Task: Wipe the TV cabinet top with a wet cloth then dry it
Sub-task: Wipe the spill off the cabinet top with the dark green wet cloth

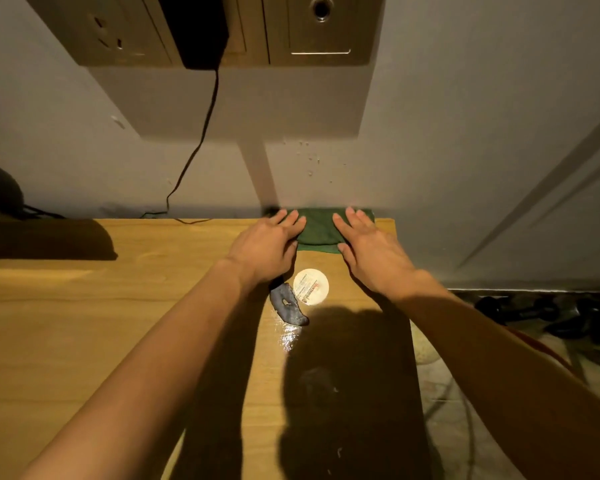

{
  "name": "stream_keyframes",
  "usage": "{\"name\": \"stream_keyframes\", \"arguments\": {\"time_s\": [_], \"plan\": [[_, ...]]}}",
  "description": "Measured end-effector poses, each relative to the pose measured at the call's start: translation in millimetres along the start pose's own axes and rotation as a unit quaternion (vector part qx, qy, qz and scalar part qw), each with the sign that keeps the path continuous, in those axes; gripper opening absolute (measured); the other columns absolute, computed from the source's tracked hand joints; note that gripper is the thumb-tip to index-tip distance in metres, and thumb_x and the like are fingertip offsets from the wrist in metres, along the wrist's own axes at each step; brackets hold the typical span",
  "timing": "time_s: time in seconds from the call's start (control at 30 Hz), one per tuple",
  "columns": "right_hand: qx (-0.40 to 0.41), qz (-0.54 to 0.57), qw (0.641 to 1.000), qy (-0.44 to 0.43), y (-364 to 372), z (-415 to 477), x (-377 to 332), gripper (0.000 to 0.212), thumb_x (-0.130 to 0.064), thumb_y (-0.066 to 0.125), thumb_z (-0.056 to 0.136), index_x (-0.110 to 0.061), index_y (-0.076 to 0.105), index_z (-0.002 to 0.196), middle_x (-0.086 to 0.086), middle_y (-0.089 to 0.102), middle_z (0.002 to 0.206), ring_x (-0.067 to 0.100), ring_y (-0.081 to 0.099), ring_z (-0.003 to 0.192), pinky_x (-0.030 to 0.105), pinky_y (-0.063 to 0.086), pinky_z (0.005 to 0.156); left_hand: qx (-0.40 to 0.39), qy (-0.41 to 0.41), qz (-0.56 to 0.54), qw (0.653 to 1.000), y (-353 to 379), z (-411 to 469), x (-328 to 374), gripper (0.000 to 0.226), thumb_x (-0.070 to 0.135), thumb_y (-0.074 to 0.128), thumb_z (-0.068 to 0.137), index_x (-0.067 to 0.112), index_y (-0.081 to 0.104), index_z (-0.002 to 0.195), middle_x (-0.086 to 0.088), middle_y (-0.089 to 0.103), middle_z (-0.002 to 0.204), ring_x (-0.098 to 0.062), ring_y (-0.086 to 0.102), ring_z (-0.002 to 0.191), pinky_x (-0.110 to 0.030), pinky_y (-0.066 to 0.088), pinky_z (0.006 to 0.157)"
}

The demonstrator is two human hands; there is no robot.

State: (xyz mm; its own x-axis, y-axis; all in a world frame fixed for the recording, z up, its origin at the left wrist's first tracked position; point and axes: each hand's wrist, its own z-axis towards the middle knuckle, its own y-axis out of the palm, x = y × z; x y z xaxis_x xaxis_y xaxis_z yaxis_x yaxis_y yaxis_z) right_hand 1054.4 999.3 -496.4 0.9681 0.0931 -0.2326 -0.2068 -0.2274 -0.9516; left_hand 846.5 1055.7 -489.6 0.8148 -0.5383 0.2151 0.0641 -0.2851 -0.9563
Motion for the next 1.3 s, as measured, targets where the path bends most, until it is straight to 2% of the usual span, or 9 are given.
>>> {"name": "stream_keyframes", "arguments": {"time_s": [0.1, 0.23, 0.3, 0.37, 0.5, 0.7, 0.8, 0.93, 1.3], "plan": [[0.009, -0.009, 1.0, 0.003, 7, -8, -5, 0.057, -0.031, 0.035, 0.105, -0.019, 0.014, 0.156, 0.008, 0.011, 0.164, 0.023, 0.01, 0.15, 0.036, 0.018, 0.118, 0.004, -0.008, -0.014, 1.0, 5, -12, 4, 0.054, 0.032, 0.04, 0.101, 0.021, 0.03, 0.154, 0.001, 0.028, 0.161, -0.021, 0.022, 0.148, -0.034, 0.019, 0.118], [0.011, -0.022, 1.0, 0.017, 15, -31, -13, 0.056, -0.036, 0.033, 0.104, -0.025, 0.013, 0.156, 0.001, 0.01, 0.164, 0.019, 0.01, 0.15, 0.041, 0.034, 0.111, -0.023, -0.016, -0.025, 0.999, 11, -30, 7, 0.056, 0.04, 0.037, 0.102, 0.025, 0.027, 0.154, 0.004, 0.023, 0.162, -0.018, 0.016, 0.15, -0.035, 0.02, 0.118], [0.008, -0.028, 0.999, 0.015, 18, -45, -18, 0.056, -0.036, 0.032, 0.104, -0.025, 0.013, 0.156, 0.001, 0.01, 0.164, 0.019, 0.01, 0.15, 0.041, 0.038, 0.108, -0.035, -0.019, -0.026, 0.999, 13, -42, 10, 0.056, 0.043, 0.036, 0.102, 0.027, 0.025, 0.155, 0.006, 0.022, 0.163, -0.017, 0.015, 0.15, -0.04, 0.023, 0.119], [-0.001, -0.032, 0.999, 0.012, 22, -59, -22, 0.056, -0.036, 0.031, 0.104, -0.025, 0.012, 0.156, 0.002, 0.01, 0.164, 0.019, 0.009, 0.15, 0.04, 0.037, 0.109, -0.043, -0.02, -0.031, 0.998, 16, -56, 16, 0.056, 0.042, 0.035, 0.102, 0.027, 0.025, 0.154, 0.006, 0.021, 0.163, -0.017, 0.014, 0.15, -0.044, 0.026, 0.119], [-0.005, -0.032, 0.999, 0.01, 31, -85, -29, 0.057, -0.036, 0.032, 0.104, -0.023, 0.012, 0.156, 0.004, 0.011, 0.164, 0.02, 0.01, 0.15, 0.039, 0.033, 0.112, -0.046, -0.016, -0.036, 0.998, 21, -81, 26, 0.056, 0.041, 0.034, 0.102, 0.025, 0.025, 0.155, 0.003, 0.022, 0.163, -0.018, 0.015, 0.15, -0.044, 0.026, 0.119], [0.005, -0.028, 0.999, 0.028, 46, -117, -44, 0.057, -0.036, 0.034, 0.104, -0.023, 0.015, 0.156, 0.005, 0.015, 0.163, 0.021, 0.013, 0.15, 0.04, 0.03, 0.115, -0.033, 0.004, -0.009, 0.999, 29, -113, 39, 0.058, 0.034, 0.037, 0.101, 0.019, 0.023, 0.155, -0.002, 0.023, 0.163, -0.022, 0.017, 0.15, -0.036, 0.021, 0.118], [0.006, -0.022, 0.999, 0.036, 52, -135, -50, 0.056, -0.036, 0.034, 0.103, -0.024, 0.016, 0.155, 0.004, 0.016, 0.163, 0.021, 0.013, 0.149, 0.041, 0.031, 0.115, -0.028, 0.006, -0.015, 0.999, 35, -132, 46, 0.058, 0.033, 0.037, 0.1, 0.019, 0.025, 0.155, -0.002, 0.025, 0.162, -0.022, 0.017, 0.15, -0.035, 0.023, 0.117], [0.011, -0.024, 0.998, 0.051, 58, -151, -61, 0.056, -0.035, 0.035, 0.103, -0.025, 0.016, 0.155, 0.004, 0.016, 0.163, 0.021, 0.014, 0.149, 0.037, 0.025, 0.116, -0.028, 0.002, -0.027, 0.999, 39, -149, 50, 0.057, 0.03, 0.037, 0.099, 0.022, 0.026, 0.154, 0.0, 0.026, 0.162, -0.02, 0.017, 0.15, -0.036, 0.027, 0.116], [0.007, -0.005, 0.996, 0.083, 74, -196, -91, 0.056, -0.028, 0.037, 0.103, -0.026, 0.016, 0.155, 0.004, 0.015, 0.163, 0.022, 0.012, 0.15, 0.042, 0.028, 0.117, -0.049, 0.03, -0.031, 0.998, 53, -200, 53, 0.058, 0.024, 0.038, 0.097, 0.025, 0.027, 0.153, 0.001, 0.026, 0.161, -0.018, 0.019, 0.15, -0.037, 0.029, 0.118]]}}
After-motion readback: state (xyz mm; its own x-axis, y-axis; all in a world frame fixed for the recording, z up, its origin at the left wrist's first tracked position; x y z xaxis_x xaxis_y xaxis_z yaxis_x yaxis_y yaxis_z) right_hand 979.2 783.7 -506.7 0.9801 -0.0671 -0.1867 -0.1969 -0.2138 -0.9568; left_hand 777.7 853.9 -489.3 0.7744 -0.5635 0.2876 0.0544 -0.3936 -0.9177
